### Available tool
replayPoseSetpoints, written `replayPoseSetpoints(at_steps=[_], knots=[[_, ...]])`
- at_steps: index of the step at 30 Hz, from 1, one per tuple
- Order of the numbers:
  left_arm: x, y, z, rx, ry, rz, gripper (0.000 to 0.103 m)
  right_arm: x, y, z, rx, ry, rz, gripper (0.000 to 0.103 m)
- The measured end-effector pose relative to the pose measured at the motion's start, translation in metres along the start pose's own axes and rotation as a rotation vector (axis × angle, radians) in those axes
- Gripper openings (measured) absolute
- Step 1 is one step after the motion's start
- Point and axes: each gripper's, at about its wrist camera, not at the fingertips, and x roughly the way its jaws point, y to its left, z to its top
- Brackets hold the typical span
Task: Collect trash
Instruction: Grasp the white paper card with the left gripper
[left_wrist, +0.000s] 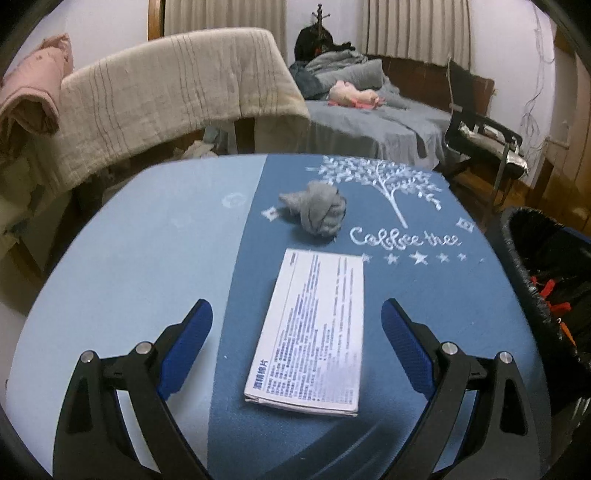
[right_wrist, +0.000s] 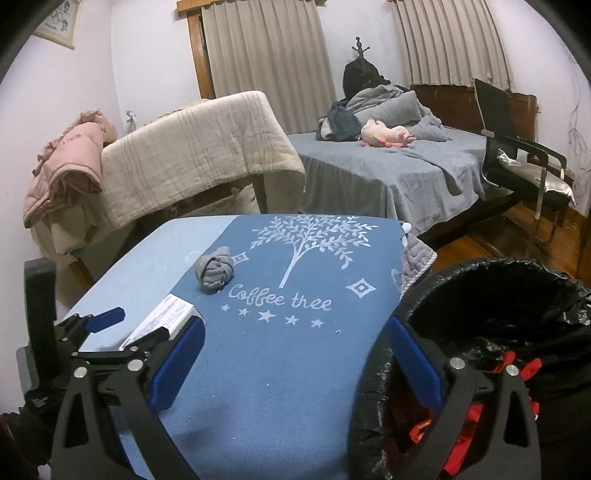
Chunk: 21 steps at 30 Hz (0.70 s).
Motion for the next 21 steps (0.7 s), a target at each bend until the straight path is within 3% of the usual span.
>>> replayPoseSetpoints(at_steps=[3, 8, 11, 21], knots=[[0.005, 0.001, 0.001, -0.016, 0.013, -0.013, 0.09, 0.003, 0.0, 0.001, -0.003, 0.005, 0.0, 0.097], [0.016, -0.002, 0.001, -0.009, 0.07, -0.04, 0.074, 0.006, 0.002, 0.002, -0.006, 0.01, 0.003, 0.097], [0.021, -0.003, 0.0, -0.005, 0.097, -0.06, 0.059, 0.007, 0.003, 0.003, -0.013, 0.011, -0.001, 0.097], [0.002, 0.006, 0.008, -0.045, 0.023, -0.048, 0.055, 0.011, 0.008, 0.012, -0.026, 0.0, 0.007, 0.097]])
